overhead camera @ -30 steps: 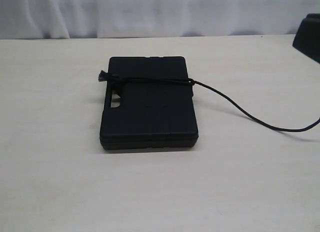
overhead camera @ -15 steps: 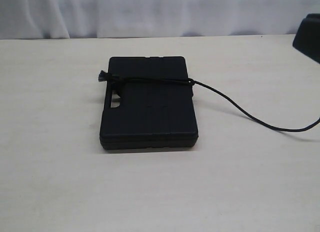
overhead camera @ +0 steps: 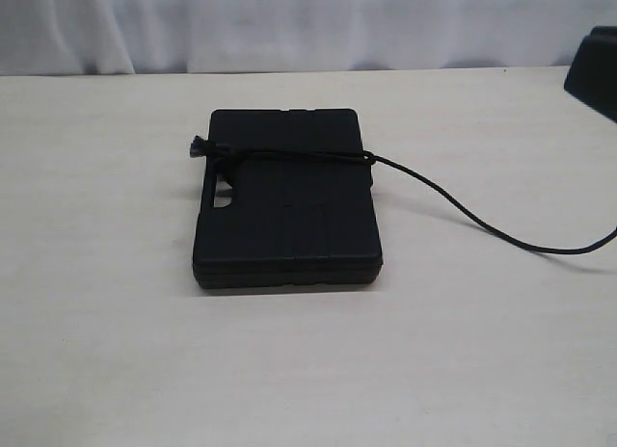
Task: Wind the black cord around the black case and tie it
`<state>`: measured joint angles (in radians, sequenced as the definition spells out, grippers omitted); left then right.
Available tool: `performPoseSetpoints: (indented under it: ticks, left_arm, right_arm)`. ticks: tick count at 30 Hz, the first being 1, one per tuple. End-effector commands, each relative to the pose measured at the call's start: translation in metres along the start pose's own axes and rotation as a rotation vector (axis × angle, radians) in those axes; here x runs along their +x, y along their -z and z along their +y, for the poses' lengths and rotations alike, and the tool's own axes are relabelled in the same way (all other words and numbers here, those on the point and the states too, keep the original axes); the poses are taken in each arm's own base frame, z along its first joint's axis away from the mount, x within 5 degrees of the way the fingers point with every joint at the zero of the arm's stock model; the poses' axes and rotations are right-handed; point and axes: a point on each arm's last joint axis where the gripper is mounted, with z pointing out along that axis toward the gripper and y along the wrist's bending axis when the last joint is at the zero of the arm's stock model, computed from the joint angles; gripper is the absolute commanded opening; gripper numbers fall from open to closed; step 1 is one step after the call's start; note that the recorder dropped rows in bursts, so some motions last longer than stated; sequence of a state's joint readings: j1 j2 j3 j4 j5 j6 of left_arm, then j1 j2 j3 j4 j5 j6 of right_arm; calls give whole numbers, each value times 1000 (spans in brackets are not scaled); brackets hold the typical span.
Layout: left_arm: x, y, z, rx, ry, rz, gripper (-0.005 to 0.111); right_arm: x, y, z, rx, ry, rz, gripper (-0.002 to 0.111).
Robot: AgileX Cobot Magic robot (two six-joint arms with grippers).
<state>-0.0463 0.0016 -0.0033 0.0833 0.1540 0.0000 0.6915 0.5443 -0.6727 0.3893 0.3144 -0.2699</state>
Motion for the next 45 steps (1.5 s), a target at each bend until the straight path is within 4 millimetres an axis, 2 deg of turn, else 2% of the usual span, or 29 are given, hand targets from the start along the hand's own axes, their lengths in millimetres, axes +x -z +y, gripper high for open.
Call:
performPoseSetpoints:
  ticks: [1,6,21,45]
  left_arm:
    - [7,0,0,-4,-3,68,0]
    - [16,1,0,-4,-1,164,0]
    - [11,1,0,1,-1,116,0]
    - [13,1,0,1,-1,134,0]
  right_arm:
    - [1,0,0,3,-1,0,4]
    - [1,0,0,3,-1,0,4]
    - [1,0,0,3,-1,0,4]
    - [0,3,0,2,0,-10,4]
